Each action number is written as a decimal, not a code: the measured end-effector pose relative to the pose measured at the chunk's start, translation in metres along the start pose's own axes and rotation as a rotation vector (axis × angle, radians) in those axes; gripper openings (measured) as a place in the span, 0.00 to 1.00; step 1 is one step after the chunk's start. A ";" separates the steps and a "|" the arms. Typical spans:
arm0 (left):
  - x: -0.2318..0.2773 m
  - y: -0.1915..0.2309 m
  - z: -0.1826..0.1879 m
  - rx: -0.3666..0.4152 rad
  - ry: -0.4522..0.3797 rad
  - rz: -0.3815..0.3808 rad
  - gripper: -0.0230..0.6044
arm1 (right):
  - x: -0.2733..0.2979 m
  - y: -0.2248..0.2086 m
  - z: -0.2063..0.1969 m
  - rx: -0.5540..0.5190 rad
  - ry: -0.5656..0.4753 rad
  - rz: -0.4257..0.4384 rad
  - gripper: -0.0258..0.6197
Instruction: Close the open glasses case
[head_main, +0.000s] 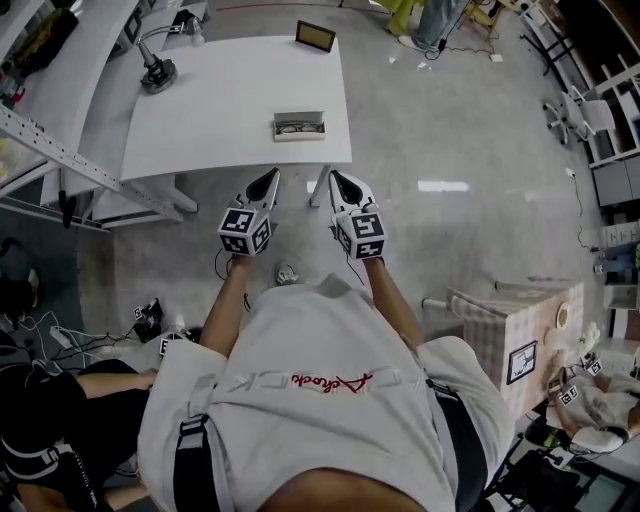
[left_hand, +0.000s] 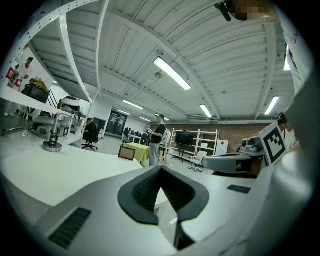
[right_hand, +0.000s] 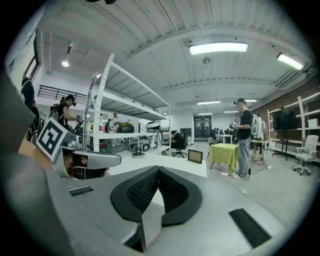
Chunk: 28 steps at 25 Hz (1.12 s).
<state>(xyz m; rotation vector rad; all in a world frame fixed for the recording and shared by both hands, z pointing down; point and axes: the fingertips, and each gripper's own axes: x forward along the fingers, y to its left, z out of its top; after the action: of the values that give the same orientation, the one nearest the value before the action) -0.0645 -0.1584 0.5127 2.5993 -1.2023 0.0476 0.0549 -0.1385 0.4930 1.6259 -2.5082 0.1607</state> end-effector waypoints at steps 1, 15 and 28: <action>0.003 0.003 0.000 0.000 0.002 -0.005 0.08 | 0.003 0.000 -0.001 0.001 0.003 0.000 0.08; 0.020 0.019 -0.023 -0.025 0.066 -0.009 0.08 | 0.020 -0.008 -0.021 0.012 0.047 -0.016 0.08; 0.071 0.066 0.000 0.002 0.066 0.034 0.08 | 0.101 -0.034 -0.008 0.033 0.035 0.038 0.08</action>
<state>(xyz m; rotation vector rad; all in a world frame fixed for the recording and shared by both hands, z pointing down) -0.0675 -0.2521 0.5390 2.5577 -1.2241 0.1410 0.0457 -0.2415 0.5199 1.5742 -2.5250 0.2343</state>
